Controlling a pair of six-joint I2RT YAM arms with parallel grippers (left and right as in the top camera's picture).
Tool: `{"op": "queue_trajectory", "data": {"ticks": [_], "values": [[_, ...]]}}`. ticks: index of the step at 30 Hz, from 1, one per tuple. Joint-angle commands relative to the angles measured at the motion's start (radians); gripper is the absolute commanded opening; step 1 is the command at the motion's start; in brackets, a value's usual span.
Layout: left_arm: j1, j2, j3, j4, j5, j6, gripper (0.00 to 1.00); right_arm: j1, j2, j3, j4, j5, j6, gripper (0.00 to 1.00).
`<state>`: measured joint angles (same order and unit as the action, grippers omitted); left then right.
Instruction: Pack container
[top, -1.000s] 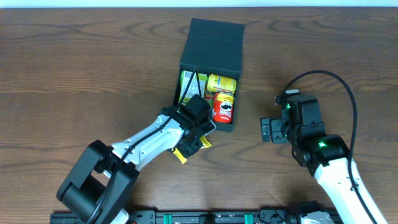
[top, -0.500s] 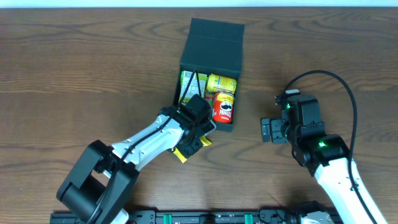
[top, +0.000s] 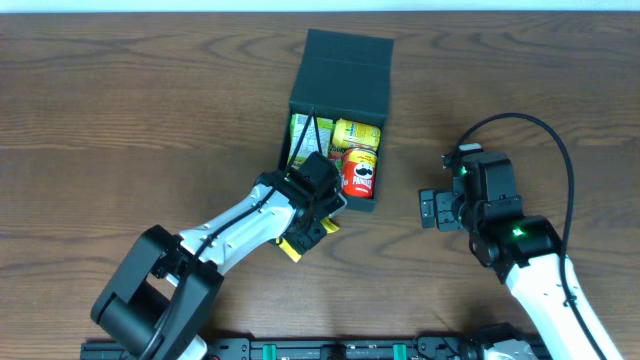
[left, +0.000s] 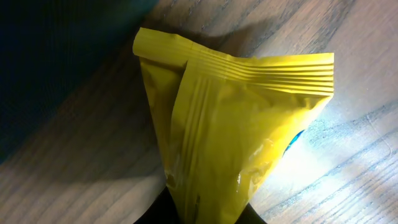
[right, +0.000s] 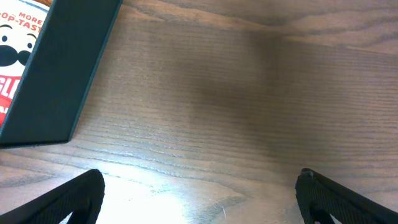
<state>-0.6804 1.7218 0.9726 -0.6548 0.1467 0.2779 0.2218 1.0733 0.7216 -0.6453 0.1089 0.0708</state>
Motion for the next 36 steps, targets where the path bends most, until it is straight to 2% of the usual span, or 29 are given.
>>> {"op": "queue_trajectory", "data": {"ticks": [1, 17, 23, 29, 36], "values": [[0.003, -0.031, 0.011, -0.023, -0.019, -0.039, 0.17, -0.005, 0.000, -0.003, 0.001, 0.011, -0.008, 0.99], [0.003, -0.363, 0.011, -0.081, -0.025, -0.101, 0.19, -0.005, 0.000, -0.003, 0.001, 0.011, -0.008, 0.99], [0.003, -0.444, 0.011, 0.014, -0.025, -0.184, 0.20, -0.005, 0.000, -0.003, 0.001, 0.011, -0.008, 0.99], [0.003, -0.445, 0.011, 0.161, -0.024, -0.257, 0.19, -0.005, 0.000, -0.003, 0.001, 0.011, -0.008, 0.99], [0.003, -0.433, 0.011, 0.293, -0.025, -0.286, 0.20, -0.005, 0.000, -0.003, 0.001, 0.010, -0.008, 0.99]]}}
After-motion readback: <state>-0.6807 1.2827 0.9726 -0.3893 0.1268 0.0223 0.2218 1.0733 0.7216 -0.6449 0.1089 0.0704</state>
